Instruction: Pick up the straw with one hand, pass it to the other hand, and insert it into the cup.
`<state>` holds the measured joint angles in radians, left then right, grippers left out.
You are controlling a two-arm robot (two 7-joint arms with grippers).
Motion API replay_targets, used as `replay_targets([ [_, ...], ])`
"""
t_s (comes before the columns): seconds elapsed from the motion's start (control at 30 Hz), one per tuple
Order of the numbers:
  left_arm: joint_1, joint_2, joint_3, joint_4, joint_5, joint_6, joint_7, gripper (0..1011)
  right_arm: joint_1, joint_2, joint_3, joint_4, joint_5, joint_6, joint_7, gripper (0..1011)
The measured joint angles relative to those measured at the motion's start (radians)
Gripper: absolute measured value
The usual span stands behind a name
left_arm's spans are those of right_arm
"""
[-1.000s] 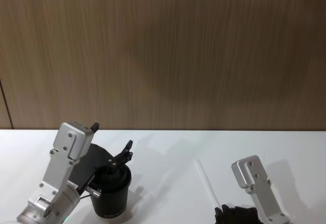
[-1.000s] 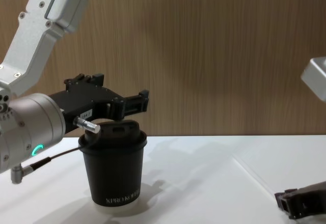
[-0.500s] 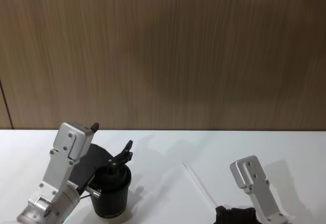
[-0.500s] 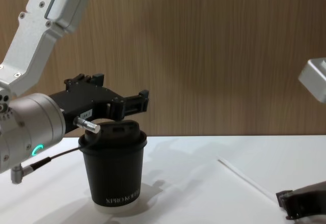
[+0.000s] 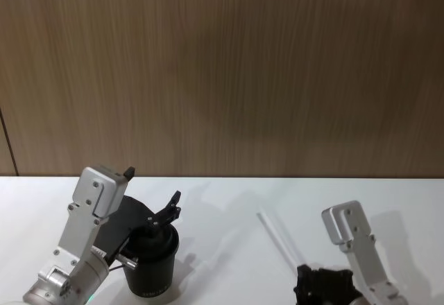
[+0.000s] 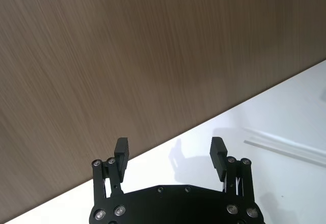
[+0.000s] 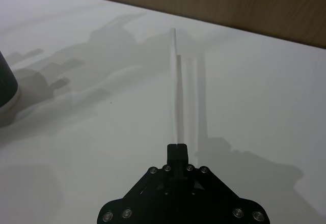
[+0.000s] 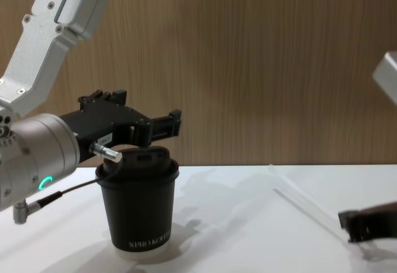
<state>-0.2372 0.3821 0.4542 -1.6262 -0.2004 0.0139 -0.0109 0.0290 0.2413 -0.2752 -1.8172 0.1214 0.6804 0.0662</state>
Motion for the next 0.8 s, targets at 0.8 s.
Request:
replay_targets([
  [0.8,0.000,0.000,0.000,0.000,0.000,0.000,0.000,1003,0.006,-0.007,0.055,-0.063,0.055,-0.282,0.104,0],
])
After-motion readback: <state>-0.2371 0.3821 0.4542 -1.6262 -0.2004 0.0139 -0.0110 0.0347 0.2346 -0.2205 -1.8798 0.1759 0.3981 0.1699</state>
